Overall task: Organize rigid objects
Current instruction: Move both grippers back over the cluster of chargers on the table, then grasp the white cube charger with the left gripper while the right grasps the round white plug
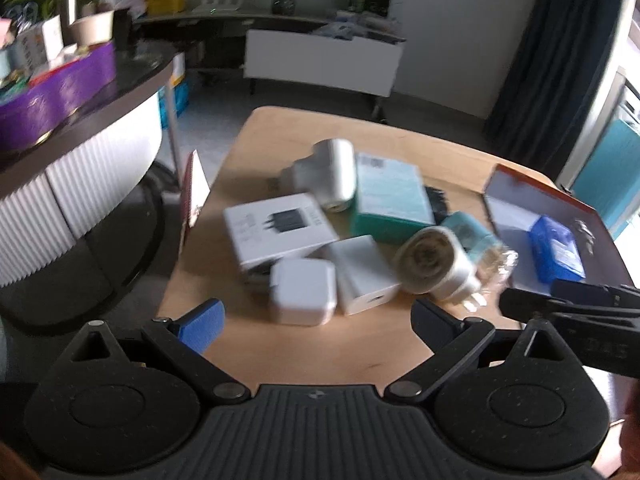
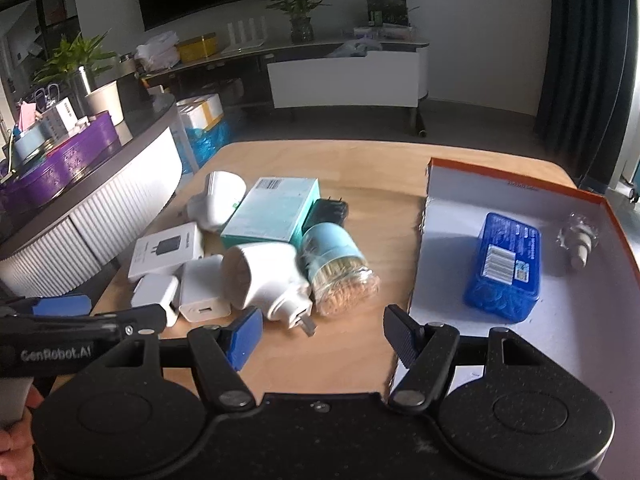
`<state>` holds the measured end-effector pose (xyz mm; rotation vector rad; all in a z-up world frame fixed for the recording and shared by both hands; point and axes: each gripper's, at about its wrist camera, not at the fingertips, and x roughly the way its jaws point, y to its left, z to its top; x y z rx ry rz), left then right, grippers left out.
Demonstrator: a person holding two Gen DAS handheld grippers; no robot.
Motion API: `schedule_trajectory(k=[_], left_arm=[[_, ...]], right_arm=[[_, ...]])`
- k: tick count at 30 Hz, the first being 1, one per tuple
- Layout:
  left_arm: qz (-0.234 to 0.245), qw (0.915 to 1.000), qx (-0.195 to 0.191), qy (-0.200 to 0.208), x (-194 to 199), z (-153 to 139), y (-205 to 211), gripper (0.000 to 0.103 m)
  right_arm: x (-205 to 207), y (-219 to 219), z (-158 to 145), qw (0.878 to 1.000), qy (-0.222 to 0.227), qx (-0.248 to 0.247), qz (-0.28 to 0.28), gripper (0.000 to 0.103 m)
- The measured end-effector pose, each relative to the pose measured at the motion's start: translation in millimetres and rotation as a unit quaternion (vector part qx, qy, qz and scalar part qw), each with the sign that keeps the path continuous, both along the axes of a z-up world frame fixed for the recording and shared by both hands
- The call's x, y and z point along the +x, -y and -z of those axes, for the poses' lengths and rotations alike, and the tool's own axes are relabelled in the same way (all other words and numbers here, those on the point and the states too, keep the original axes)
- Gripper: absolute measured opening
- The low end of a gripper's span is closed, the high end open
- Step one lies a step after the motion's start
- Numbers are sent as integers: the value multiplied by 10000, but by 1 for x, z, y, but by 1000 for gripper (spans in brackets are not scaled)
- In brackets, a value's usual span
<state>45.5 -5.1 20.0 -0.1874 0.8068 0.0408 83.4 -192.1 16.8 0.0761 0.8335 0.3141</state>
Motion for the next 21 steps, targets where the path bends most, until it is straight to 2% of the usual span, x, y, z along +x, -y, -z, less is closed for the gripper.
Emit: schedule_trajectory(k=[6, 12, 16, 18, 21], left_arm=[[-237, 9997, -44, -101, 8, 12, -15, 102], [-308, 9993, 165, -155, 19, 27, -19, 101], [-131, 9990, 431, 8, 26, 32, -14, 101], [-69, 9981, 602, 65, 30, 35, -13, 97], [-58, 9983, 542, 196, 29, 39, -14, 85]], right_arm=[[0, 2, 3, 10000, -52, 44, -1, 81], [1, 1, 5, 9999, -68, 78, -32, 81], [2, -2, 7, 9999, -111, 84, -53, 81], [2, -4, 9, 9999, -108, 65, -94, 81], [3, -5, 10, 9998, -115, 61, -134, 81]])
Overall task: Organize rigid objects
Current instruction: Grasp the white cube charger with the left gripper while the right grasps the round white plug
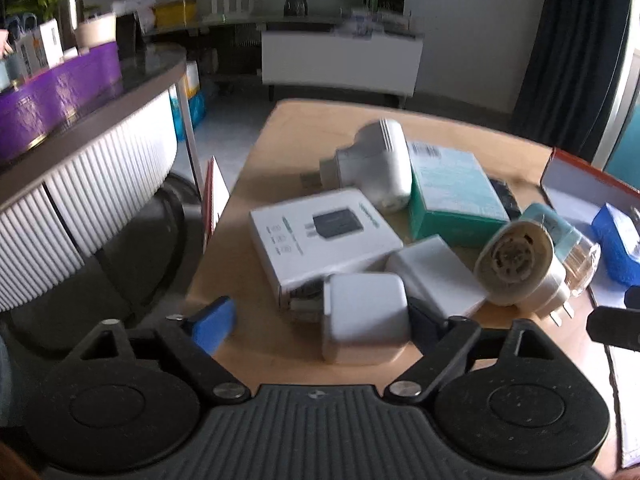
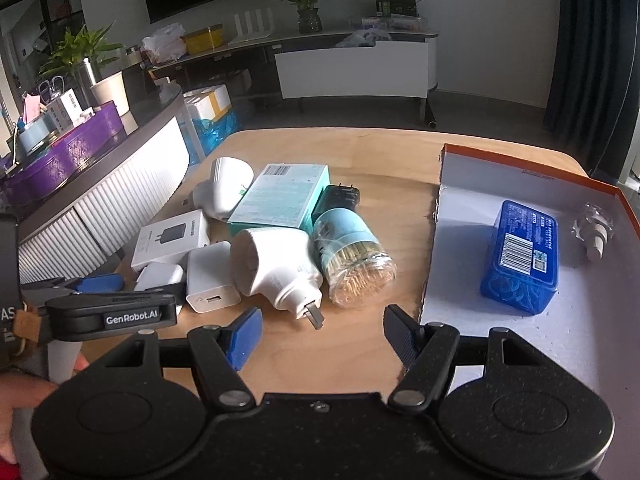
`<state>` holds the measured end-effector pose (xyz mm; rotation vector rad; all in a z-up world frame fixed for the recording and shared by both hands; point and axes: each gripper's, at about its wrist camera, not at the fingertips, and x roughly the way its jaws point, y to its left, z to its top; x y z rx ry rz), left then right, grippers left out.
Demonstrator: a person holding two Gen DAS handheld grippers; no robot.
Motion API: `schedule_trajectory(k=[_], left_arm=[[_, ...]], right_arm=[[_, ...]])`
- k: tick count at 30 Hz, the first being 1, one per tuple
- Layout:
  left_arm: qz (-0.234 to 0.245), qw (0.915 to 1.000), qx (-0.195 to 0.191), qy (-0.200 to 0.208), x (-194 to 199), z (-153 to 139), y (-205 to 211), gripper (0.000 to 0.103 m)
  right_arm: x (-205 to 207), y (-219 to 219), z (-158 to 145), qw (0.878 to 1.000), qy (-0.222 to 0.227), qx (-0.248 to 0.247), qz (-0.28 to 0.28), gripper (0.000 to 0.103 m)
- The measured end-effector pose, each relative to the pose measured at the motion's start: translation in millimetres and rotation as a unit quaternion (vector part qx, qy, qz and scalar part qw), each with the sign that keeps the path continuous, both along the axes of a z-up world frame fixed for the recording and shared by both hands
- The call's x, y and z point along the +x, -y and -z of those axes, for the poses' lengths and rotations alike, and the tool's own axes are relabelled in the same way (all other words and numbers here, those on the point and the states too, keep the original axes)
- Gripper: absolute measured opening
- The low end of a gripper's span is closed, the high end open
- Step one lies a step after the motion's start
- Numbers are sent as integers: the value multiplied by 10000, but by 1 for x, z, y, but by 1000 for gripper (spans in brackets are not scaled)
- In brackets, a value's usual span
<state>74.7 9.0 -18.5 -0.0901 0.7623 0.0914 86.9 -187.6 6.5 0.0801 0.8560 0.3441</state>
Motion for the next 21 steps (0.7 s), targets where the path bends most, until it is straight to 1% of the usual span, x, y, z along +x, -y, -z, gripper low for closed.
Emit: schedule_trajectory(k=[1, 2, 3, 4, 7, 9, 13, 15, 18, 21], left_arm=[[56, 10000, 51, 50, -2, 0, 1, 78], [133, 9998, 63, 100, -3, 0, 3, 65], [177, 9997, 87, 132, -3, -1, 4, 60], [183, 9997, 100, 132, -5, -2, 4, 58], [211, 9994, -219, 149, -8, -4, 0, 58], [200, 9990, -350, 166, -11, -7, -1, 58], [229, 9982, -521, 184, -17, -15, -1, 58], [218, 9979, -580, 198, -18, -18, -2, 58], [229, 9971, -673, 274, -20, -23, -3, 58], [254, 9967, -707, 309, -21, -25, -3, 58]], right_arm=[[1, -1, 1, 10000, -2, -1, -14, 81], [2, -2, 2, 10000, -5, -3, -33, 81], [3, -3, 3, 10000, -16, -2, -54, 81], [6, -5, 4, 9999, -26, 9, -132, 81], [8, -9, 4, 9997, 4, 0, -264, 81], [13, -13, 5, 9991, 63, -14, -419, 81], [27, -20, 7, 9978, 57, 50, -663, 81], [35, -23, 11, 9965, -15, 134, -823, 81], [44, -33, 14, 9942, -64, 21, -1073, 81], [54, -38, 18, 9937, -104, 25, -1114, 81]])
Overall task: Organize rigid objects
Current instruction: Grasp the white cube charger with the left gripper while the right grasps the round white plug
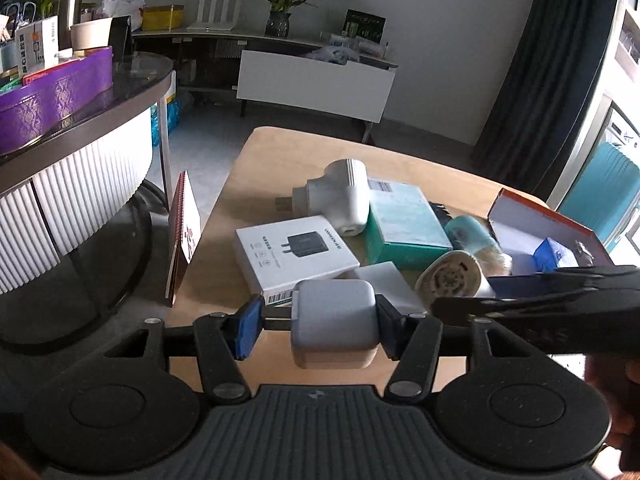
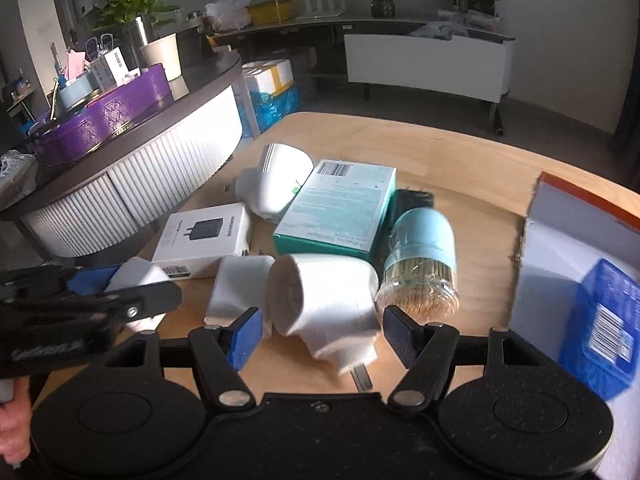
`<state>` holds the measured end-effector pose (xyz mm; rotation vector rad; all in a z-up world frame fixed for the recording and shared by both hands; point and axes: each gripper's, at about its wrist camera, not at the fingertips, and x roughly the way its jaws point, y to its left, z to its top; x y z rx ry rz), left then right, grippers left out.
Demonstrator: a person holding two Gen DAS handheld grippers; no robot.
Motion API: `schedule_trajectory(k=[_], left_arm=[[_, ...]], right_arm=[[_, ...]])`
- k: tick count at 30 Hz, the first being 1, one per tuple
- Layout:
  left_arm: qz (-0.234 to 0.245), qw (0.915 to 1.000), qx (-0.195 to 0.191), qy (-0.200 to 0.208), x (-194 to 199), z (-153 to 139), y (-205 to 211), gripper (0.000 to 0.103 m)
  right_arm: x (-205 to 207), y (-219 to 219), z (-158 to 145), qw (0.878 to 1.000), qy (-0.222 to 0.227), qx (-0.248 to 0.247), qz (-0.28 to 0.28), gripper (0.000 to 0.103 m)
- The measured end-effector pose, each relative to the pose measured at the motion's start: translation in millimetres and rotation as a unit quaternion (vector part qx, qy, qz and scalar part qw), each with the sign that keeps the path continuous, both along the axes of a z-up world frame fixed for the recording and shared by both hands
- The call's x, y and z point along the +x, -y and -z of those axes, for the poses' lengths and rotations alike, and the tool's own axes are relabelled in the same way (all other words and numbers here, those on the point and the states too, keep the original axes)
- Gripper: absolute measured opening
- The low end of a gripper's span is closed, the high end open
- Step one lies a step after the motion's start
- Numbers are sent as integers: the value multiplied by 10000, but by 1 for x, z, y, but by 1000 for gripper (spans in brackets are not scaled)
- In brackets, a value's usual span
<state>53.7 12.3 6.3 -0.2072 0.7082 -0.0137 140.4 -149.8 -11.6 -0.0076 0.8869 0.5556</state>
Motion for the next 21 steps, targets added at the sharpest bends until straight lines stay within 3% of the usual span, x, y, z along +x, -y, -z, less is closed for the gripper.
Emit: schedule_trajectory(k=[4, 5, 6, 7, 15, 21], left_arm=[[19, 10000, -91, -19, 1, 0, 2, 58], [16, 9999, -110, -27, 1, 0, 2, 58], [5, 9999, -122, -35, 1, 0, 3, 58], [4, 9999, -133, -36, 1, -1, 4, 58], [22, 9999, -161, 43, -3, -12, 12, 58], [114, 9995, -270, 104, -4, -23, 21, 58]], right_arm=[[17, -2, 11, 9997, -231, 86, 62, 80], [20, -3, 15, 9993, -339, 123, 64, 77], [19, -3, 17, 9994, -283, 142, 111, 66], [17, -6, 17, 9996, -235, 103, 86, 65], [-10, -3, 0, 9994, 136, -55, 325, 65], [-31, 21, -28, 9973, 313, 105, 652, 65]])
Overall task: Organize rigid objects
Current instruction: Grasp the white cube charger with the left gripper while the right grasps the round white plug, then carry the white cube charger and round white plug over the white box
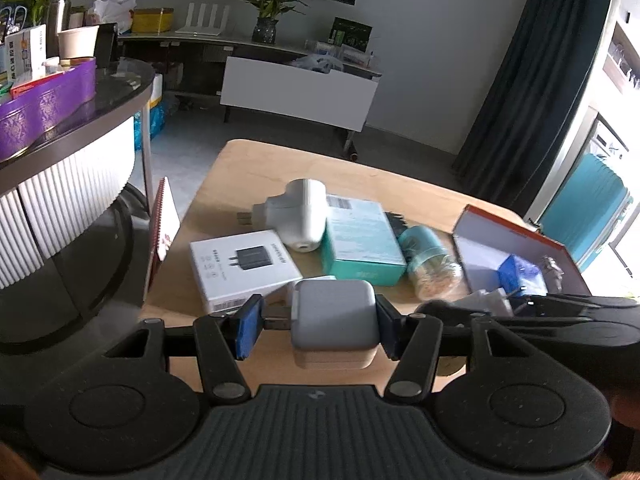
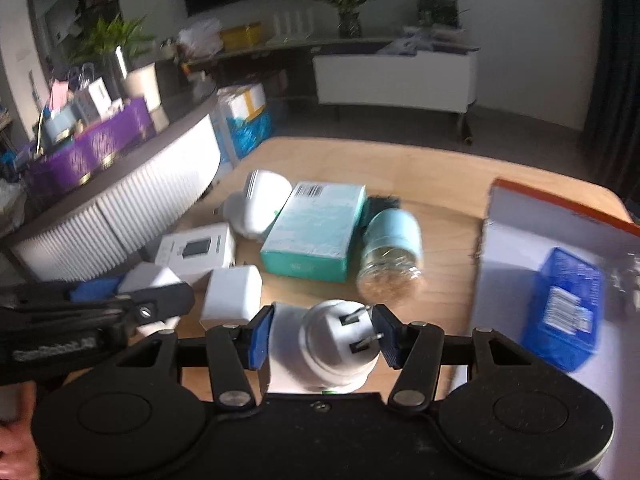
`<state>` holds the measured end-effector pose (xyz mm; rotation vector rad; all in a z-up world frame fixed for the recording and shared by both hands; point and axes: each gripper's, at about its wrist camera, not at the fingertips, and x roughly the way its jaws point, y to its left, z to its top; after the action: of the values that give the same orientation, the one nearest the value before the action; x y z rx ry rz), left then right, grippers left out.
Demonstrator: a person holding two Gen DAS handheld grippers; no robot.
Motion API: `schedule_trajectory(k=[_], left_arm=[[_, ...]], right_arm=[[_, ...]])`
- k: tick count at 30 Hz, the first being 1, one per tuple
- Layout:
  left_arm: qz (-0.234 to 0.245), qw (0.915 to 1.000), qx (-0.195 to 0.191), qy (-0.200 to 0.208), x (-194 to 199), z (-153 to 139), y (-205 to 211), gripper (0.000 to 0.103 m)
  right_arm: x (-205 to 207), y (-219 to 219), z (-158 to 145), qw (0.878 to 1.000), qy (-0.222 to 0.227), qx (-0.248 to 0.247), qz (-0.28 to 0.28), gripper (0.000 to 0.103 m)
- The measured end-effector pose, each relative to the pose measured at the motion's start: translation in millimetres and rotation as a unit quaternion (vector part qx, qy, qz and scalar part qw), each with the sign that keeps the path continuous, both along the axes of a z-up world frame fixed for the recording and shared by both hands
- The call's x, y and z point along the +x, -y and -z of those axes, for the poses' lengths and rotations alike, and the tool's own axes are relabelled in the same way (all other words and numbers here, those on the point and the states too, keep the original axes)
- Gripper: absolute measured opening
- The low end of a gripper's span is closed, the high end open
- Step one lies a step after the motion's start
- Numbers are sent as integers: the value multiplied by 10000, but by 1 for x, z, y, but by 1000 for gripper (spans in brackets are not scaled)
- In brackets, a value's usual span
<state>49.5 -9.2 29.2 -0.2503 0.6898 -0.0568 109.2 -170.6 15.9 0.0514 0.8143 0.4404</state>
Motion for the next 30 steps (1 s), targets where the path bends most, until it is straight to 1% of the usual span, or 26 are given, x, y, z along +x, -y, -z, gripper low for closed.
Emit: schedule_trajectory(k=[1, 3, 6, 14, 23, 30], left_arm=[[32, 10000, -7, 21, 0, -2, 3, 58], [106, 9999, 36, 51, -1, -5, 10, 58], [215, 9997, -26, 60, -1, -8, 17, 58], [373, 9993, 67, 68, -2, -14, 38, 58], [458, 9988, 152, -3, -4, -21, 55, 58], [519, 9984, 230, 38, -2, -27, 67, 58]], right_arm=[[-7, 7, -10, 9999, 115, 56, 109, 65], [-11, 11, -14, 9997, 164, 90, 146, 65], [-19, 21, -22, 9993, 209, 101, 277, 65], [-40, 50, -33, 9971, 296, 155, 680, 65], [-53, 65, -42, 9950, 389, 155, 904, 65], [-57, 74, -49, 9935, 473, 168, 1020, 65]])
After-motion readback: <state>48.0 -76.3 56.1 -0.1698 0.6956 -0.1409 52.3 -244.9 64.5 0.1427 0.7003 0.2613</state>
